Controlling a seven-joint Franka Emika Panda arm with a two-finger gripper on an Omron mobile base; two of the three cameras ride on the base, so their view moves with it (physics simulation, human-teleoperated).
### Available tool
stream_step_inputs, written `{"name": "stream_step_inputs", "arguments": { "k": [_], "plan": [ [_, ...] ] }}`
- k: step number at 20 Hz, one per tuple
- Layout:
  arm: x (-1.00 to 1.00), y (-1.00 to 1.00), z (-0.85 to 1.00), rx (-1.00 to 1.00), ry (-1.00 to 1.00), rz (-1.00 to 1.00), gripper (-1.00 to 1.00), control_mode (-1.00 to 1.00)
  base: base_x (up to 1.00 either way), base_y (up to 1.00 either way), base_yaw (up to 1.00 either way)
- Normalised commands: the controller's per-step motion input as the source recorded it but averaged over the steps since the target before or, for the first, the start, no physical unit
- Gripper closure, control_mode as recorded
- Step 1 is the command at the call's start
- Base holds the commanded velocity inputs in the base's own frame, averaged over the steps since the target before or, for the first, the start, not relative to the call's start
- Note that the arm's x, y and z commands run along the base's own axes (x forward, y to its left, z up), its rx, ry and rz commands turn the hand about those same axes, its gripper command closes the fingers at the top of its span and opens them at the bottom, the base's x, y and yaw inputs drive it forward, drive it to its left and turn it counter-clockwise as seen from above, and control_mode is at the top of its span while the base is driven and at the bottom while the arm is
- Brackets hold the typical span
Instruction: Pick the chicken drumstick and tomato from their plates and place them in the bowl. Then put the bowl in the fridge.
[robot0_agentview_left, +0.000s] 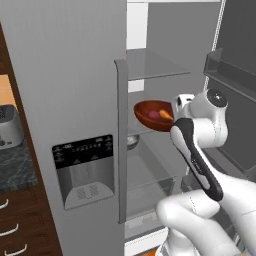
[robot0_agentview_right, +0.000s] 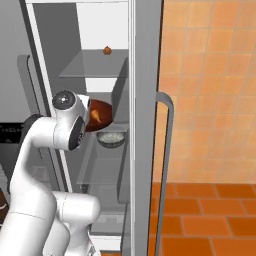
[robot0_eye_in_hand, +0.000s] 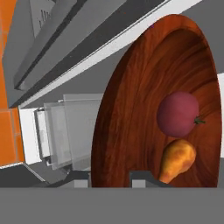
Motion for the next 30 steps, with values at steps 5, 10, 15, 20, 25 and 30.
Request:
{"name": "stream_step_inputs", "arguments": {
  "k": [5, 10, 15, 20, 25, 30],
  "plan": [
    [0.51, 0.0, -0.34, 0.0, 0.0, 0.0, 1.0, -1.0, 0.0, 0.0, 0.0],
    [0.66, 0.0, -0.14, 0.0, 0.0, 0.0, 1.0, -1.0, 0.0, 0.0, 0.0],
    [0.73, 0.02, -0.01, 0.0, 0.0, 0.0, 1.0, -1.0, 0.0, 0.0, 0.0],
    [0.5, 0.03, -0.17, 0.0, 0.0, 0.0, 1.0, -1.0, 0.0, 0.0, 0.0],
    [0.27, 0.16, -0.11, 0.0, 0.05, 0.0, 1.0, -1.0, 0.0, 0.0, 0.0],
    [0.24, 0.0, -0.25, 0.0, 0.01, 0.0, 1.0, -1.0, 0.0, 0.0, 0.0]
  ]
}}
